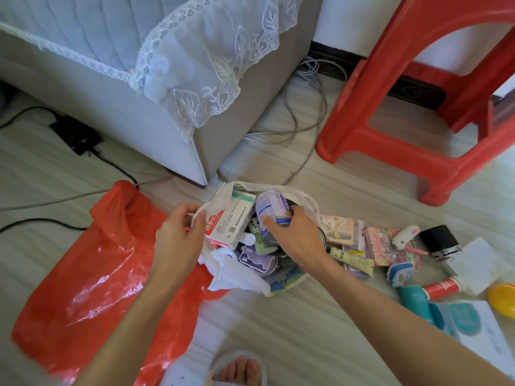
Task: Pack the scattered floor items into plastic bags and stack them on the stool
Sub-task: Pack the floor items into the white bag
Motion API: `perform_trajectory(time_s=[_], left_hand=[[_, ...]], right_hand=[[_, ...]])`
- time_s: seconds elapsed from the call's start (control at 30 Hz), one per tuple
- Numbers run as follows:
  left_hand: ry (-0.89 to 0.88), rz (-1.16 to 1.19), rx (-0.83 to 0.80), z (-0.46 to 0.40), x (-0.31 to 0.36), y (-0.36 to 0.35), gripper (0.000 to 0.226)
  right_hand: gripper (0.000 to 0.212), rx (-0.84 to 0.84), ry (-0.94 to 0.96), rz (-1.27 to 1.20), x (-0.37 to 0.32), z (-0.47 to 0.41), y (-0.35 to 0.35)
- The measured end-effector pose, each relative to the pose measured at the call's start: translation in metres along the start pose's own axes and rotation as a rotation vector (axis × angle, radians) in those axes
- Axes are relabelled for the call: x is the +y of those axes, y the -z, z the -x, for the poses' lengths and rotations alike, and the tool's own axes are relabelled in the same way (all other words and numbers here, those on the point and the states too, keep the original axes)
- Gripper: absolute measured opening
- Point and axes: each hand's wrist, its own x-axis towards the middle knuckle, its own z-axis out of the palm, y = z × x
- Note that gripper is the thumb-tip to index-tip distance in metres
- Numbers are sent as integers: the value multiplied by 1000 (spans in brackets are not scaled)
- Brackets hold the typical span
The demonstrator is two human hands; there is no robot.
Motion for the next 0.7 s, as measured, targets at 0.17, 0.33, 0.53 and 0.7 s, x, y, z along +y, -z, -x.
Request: perform_trajectory(time_s=[0.17, 0.33, 0.53, 0.7], left_hand=[[-126, 19, 65, -3, 20, 1, 12], [-97, -130, -1, -10, 25, 5, 11], [-228, -427, 14, -11, 29, 2, 36], [-606, -648, 77, 5, 36, -30, 39]], right_hand=[[46, 77, 229, 63, 1, 4, 5], [44, 48, 374, 173, 12, 5, 6], [33, 34, 291, 26, 24, -6, 19], [29, 13, 207, -45, 40, -8, 28]])
